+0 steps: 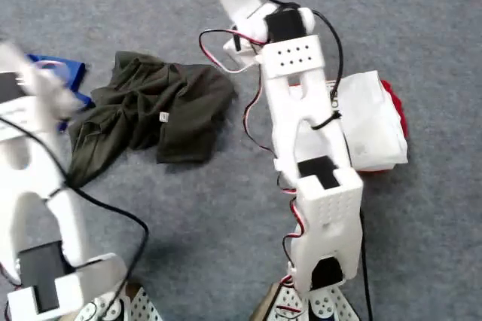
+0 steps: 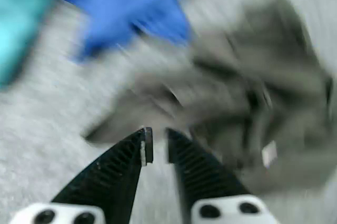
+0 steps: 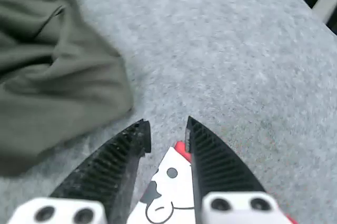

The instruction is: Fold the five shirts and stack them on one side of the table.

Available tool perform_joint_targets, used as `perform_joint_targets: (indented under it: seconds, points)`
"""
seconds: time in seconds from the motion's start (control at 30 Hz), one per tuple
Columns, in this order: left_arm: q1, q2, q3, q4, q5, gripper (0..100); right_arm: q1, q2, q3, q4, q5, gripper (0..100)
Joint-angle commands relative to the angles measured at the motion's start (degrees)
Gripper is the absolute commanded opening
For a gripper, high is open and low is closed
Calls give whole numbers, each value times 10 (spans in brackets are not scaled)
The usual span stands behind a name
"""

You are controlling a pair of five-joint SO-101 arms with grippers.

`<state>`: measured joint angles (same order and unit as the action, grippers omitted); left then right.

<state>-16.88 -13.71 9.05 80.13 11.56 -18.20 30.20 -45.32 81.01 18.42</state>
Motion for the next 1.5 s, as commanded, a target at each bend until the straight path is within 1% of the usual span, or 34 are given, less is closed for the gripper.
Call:
perform_joint_targets:
  seconds: [0.0, 0.1, 0.17, 0.27, 0.4, 0.5, 0.57, 0.77, 1.0, 1.2, 1.43, 1.47]
  points:
    - [81, -25, 34, 7, 3, 164, 7, -44, 0, -25, -25, 121]
    - [127, -25, 64, 5, 18, 159, 23, -51, -7, -21, -18, 121]
    - [161, -26, 89, -13, 18, 156, 22, -61, -18, 1, -16, 121]
    - [199, -22, 144, -84, 18, 157, 17, -79, -34, 20, -16, 121]
    - [225, -26, 215, -162, 20, 157, 23, -94, -38, 28, -16, 121]
    - [235, -25, 265, -214, 50, 157, 34, -94, -42, 26, -16, 121]
    - [239, -26, 293, -243, 55, 157, 36, -95, -42, 25, -16, 121]
    - [237, -26, 321, -264, 55, 157, 34, -93, -42, 24, -16, 121]
    - [240, -26, 358, -342, 55, 157, 34, -93, -41, 24, -15, 121]
    - [236, -22, 358, -369, 55, 157, 33, -93, -41, 24, -15, 121]
    - [239, -20, 358, -368, 55, 155, 34, -93, -41, 24, -15, 121]
    - [240, -20, 357, -368, 55, 141, 34, -93, -41, 24, -15, 121]
